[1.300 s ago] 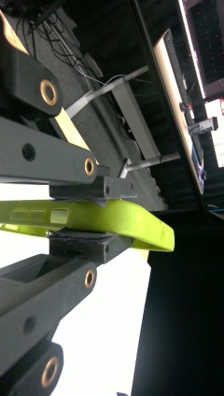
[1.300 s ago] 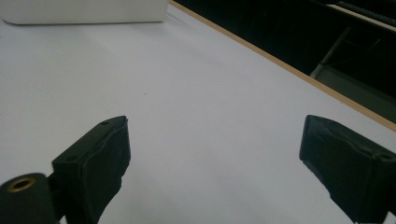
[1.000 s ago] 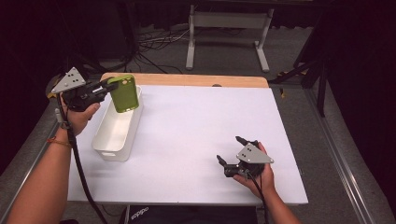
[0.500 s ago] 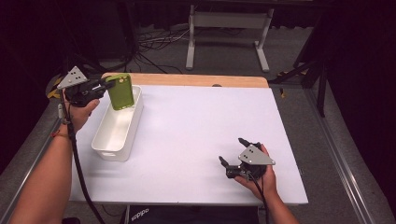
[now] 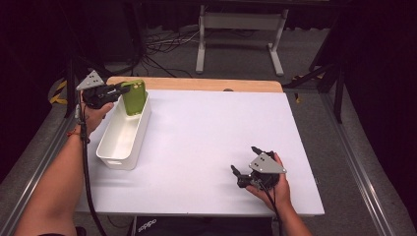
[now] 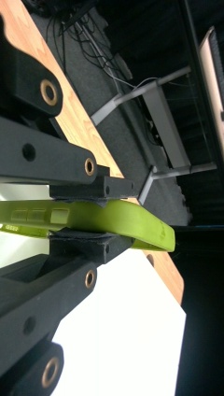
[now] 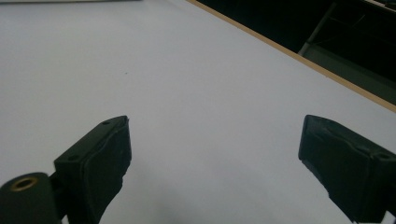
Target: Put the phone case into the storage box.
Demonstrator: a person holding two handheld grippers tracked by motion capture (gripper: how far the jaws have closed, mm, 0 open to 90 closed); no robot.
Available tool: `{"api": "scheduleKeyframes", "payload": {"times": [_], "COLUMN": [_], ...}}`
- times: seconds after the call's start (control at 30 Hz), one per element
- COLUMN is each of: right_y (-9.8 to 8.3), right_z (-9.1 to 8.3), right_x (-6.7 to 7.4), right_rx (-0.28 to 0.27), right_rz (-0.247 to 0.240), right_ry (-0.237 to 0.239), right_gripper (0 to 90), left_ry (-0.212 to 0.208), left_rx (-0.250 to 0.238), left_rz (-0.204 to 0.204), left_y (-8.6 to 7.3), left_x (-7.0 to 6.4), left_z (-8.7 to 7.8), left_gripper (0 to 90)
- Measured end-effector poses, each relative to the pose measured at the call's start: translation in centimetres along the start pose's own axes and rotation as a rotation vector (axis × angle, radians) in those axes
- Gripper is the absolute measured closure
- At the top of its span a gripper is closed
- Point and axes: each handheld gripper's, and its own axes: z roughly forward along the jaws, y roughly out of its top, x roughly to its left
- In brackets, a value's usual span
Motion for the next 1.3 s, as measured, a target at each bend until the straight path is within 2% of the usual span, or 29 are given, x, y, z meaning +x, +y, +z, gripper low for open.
{"api": "scheduleKeyframes", "payload": {"times": [0.03,0.33,0.47,0.53,0.67,0.73,0.77,0.9,1.03,1.1,1.17,1.2,1.3], "right_y": [0.0,-0.3,-0.3,-0.3,-0.3,-0.3,-0.3,-0.3,-0.2,-0.2,-0.2,-0.2,-0.2], "right_z": [0.0,0.3,0.5,0.6,0.7,0.7,0.7,0.8,0.9,1.0,1.0,1.1,1.1], "right_x": [0.0,0.0,0.1,0.1,0.2,0.2,0.2,0.2,0.2,0.3,0.3,0.5,0.5], "right_rx": [0.002,0.024,0.029,0.031,0.036,0.035,0.035,0.038,0.040,0.045,0.048,0.054,0.057], "right_rz": [0.000,0.006,0.009,0.011,0.014,0.011,0.011,0.008,0.004,0.003,-0.003,-0.011,-0.018], "right_ry": [-0.002,0.004,0.020,0.027,0.048,0.054,0.060,0.074,0.089,0.103,0.108,0.123,0.123], "right_gripper": [10.1,10.1,10.1,10.1,10.1,10.1,10.1,10.1,10.1,9.9,9.9,9.8,9.8], "left_ry": [0.010,0.002,0.017,0.047,0.090,0.096,0.116,0.146,0.178,0.203,0.204,0.217,0.204], "left_rx": [0.010,0.031,0.021,0.025,0.092,0.101,0.116,0.161,0.163,0.162,0.158,0.154,0.138], "left_rz": [0.008,-0.006,-0.021,-0.025,-0.009,-0.013,-0.009,-0.003,-0.018,-0.021,-0.027,-0.031,-0.055], "left_y": [-0.2,-1.1,-1.3,-1.4,-1.7,-1.9,-1.9,-2.2,-2.2,-2.2,-2.2,-2.3,-2.5], "left_x": [0.1,0.6,0.8,0.8,0.8,0.9,0.9,1.1,1.3,1.4,1.5,1.5,1.7], "left_z": [0.4,1.6,1.6,1.8,2.4,2.5,2.7,3.0,3.1,3.1,3.1,3.1,2.9], "left_gripper": [77.6,77.5,77.4,76.8,71.3,70.9,69.6,63.2,58.4,50.8,48.8,45.7,44.6]}}
